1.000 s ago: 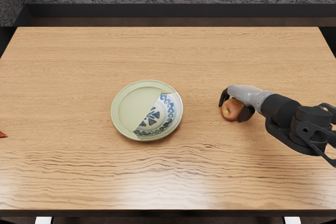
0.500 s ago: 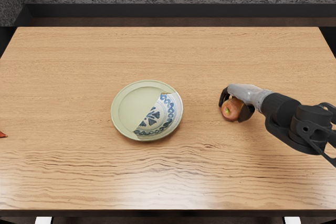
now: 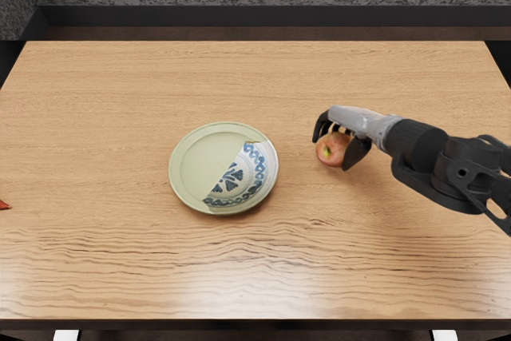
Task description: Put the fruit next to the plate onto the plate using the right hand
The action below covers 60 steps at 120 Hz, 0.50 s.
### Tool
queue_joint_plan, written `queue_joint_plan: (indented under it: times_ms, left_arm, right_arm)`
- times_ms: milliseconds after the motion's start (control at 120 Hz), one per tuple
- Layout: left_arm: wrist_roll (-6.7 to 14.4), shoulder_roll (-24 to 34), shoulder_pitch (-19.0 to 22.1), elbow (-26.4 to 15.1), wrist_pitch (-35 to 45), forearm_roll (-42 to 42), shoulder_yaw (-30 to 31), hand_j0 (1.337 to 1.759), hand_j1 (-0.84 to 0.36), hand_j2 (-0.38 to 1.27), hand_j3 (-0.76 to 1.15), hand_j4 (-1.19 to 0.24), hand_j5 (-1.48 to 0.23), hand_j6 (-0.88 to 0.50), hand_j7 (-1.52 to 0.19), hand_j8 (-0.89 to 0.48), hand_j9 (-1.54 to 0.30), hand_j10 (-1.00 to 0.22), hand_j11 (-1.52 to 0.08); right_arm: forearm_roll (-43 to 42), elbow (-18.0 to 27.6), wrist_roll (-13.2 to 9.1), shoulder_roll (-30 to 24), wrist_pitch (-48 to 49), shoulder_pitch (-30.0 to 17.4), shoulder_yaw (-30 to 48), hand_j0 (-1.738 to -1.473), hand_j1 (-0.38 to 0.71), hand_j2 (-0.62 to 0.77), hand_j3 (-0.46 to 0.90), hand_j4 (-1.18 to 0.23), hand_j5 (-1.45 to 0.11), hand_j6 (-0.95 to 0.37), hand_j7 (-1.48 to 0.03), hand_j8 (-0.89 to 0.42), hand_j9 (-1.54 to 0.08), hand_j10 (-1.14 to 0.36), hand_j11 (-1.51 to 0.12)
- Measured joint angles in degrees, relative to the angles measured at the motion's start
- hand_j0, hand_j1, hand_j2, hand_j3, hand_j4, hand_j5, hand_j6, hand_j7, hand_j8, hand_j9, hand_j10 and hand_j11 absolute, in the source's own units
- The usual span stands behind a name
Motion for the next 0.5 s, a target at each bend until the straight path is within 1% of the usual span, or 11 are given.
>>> queue_joint_plan:
  times_ms: [383, 500]
  left_arm:
    - [0.0, 0.0, 0.0, 0.0, 0.0, 0.0, 0.0, 1.658, 0.35, 0.00, 0.00, 0.00, 0.00, 0.00, 0.00, 0.00, 0.00, 0.00, 0.00]
    - [0.0, 0.0, 0.0, 0.0, 0.0, 0.0, 0.0, 1.658, 0.35, 0.00, 0.00, 0.00, 0.00, 0.00, 0.00, 0.00, 0.00, 0.00, 0.00]
  right_arm:
    - [0.5, -0.2, 0.0, 5.9, 0.0, 2.8, 0.1, -1.658, 0.24, 0.23, 0.00, -0.55, -0.76, -0.39, -0.74, -0.35, -0.76, -0.54, -0.76]
    - [0.5, -0.8, 0.0, 7.9, 0.0, 3.2, 0.1, -1.658, 0.24, 0.24, 0.00, -0.55, -0.76, -0.40, -0.74, -0.38, -0.76, -0.55, -0.76]
